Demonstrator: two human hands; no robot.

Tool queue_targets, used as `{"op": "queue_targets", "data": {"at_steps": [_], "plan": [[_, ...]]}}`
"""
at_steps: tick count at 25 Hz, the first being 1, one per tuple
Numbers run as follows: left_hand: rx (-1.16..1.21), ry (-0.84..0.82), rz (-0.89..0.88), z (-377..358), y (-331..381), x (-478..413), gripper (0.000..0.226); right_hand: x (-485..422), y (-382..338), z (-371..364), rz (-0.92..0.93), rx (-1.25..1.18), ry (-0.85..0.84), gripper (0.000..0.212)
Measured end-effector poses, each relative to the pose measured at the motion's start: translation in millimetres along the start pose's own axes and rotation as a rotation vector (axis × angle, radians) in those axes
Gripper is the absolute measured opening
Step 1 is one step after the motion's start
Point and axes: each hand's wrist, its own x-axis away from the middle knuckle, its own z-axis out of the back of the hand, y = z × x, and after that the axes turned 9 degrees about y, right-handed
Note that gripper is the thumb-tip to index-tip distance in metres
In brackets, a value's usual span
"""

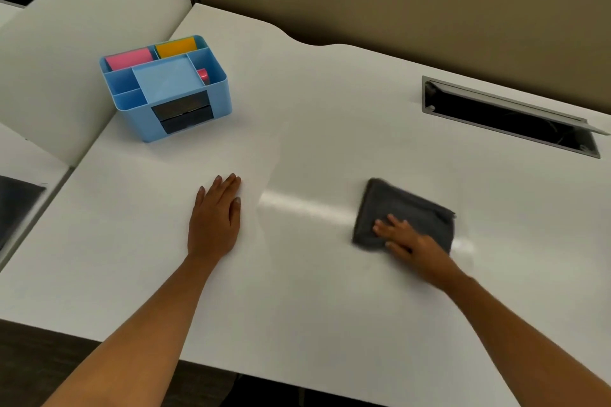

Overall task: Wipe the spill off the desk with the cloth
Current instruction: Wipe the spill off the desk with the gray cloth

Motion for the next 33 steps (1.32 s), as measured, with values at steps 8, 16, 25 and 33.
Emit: {"op": "queue_targets", "data": {"at_steps": [8, 16, 25, 33], "plan": [[-0.011, 0.013, -0.005, -1, 0, -1, 0.043, -30, -75, -79, -0.061, -0.073, 0.137, 0.039], [-0.015, 0.023, -0.017, -1, 6, -1, 0.042, 76, -3, -26, 0.021, 0.048, 0.078, 0.042], [-0.037, 0.016, -0.035, -1, 11, 1, 0.043, 8, -38, -50, -0.306, -0.076, 0.290, 0.040], [0.051, -0.091, -0.240, -7, 48, -3, 0.049, 65, -22, -48, 0.194, 0.129, 0.085, 0.040]]}}
